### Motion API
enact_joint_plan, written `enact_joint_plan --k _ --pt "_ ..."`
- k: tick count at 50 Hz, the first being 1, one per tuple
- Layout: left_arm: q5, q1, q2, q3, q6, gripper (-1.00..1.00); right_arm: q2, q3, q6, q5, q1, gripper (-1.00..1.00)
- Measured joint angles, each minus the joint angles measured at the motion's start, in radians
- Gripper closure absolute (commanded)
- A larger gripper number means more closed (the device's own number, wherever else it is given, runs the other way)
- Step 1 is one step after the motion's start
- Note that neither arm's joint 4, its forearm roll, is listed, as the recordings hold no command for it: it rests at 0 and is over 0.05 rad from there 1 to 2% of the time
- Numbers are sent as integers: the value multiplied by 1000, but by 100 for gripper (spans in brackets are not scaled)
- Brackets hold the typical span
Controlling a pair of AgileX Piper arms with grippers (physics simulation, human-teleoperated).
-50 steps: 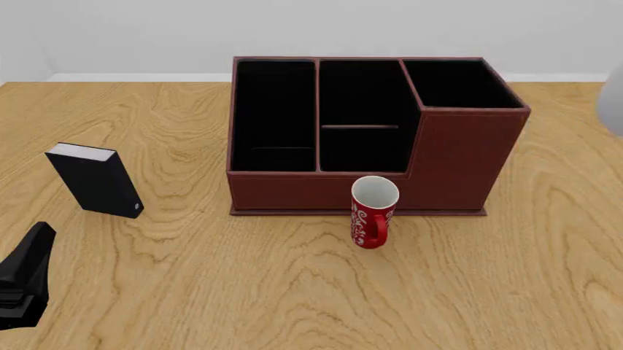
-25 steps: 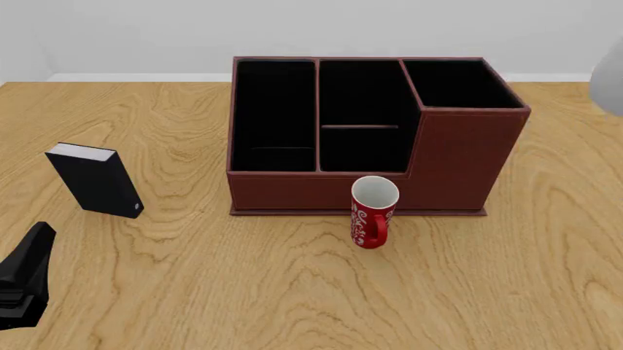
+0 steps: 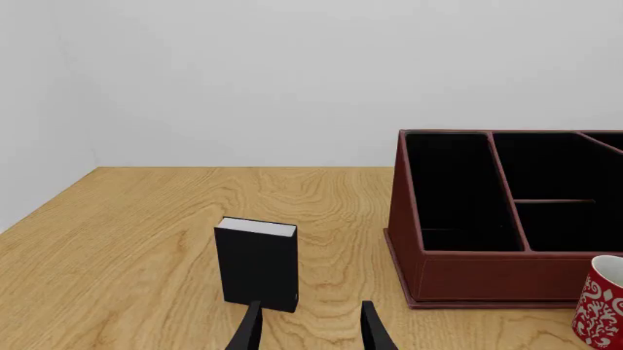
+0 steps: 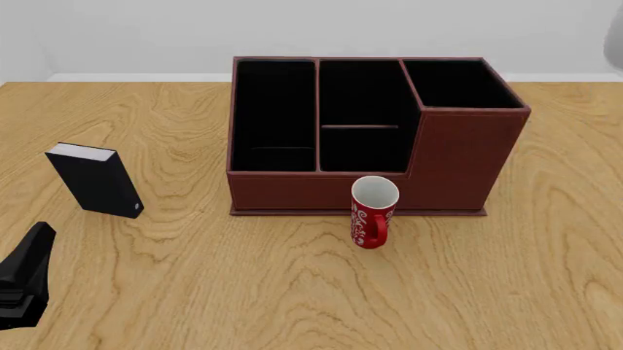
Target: Pick up the white mug and place it to the right of the caddy.
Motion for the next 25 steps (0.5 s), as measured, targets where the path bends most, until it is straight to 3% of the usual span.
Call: enact_joint_plan --k 10,25 --pt "0 0 0 0 0 -100 75 -41 -52 -20 -9 100" --pt "0 0 0 0 0 -100 162 -32 -67 -91 24 100"
